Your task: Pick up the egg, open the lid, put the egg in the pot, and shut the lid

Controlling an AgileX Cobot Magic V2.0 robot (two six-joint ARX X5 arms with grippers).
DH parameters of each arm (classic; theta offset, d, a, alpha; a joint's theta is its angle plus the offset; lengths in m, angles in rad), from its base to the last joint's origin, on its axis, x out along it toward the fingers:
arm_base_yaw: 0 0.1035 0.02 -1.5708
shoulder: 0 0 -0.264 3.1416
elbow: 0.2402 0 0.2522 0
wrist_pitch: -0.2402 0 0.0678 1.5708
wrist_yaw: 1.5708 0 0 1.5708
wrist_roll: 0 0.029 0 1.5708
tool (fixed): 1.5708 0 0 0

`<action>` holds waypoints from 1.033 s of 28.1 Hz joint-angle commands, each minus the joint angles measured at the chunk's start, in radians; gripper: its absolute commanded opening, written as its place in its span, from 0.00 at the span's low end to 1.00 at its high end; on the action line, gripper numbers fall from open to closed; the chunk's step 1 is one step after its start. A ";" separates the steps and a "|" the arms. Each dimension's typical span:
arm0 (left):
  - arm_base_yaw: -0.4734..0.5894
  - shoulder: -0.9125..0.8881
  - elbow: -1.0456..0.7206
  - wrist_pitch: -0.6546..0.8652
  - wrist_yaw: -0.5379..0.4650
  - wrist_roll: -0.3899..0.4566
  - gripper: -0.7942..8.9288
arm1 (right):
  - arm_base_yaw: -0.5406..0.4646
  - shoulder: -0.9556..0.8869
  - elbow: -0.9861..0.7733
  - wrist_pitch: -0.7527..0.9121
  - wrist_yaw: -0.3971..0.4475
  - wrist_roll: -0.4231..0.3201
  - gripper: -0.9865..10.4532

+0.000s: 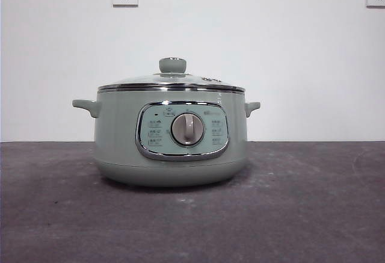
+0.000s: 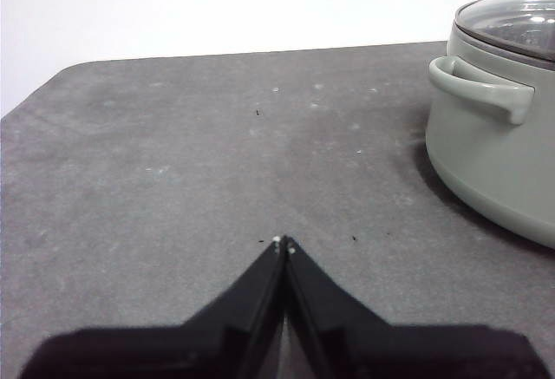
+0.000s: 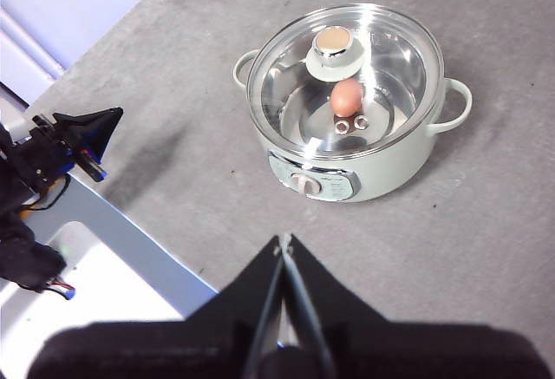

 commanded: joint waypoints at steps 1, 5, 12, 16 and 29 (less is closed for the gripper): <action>0.003 -0.003 -0.014 0.001 -0.002 -0.006 0.08 | -0.032 -0.027 0.001 -0.016 0.000 -0.139 0.09; 0.003 -0.003 -0.014 0.001 -0.002 -0.006 0.08 | -0.187 -0.131 -0.031 0.105 -0.031 -0.219 0.09; 0.003 -0.003 -0.014 0.001 -0.002 -0.006 0.08 | -0.424 -0.463 -0.595 0.715 -0.090 -0.212 0.09; 0.003 -0.003 -0.014 0.001 -0.002 -0.006 0.08 | -0.459 -0.602 -0.900 0.944 -0.089 -0.174 0.09; 0.003 -0.003 -0.014 0.001 -0.002 -0.006 0.08 | -0.527 -0.937 -1.502 1.221 -0.009 -0.136 0.09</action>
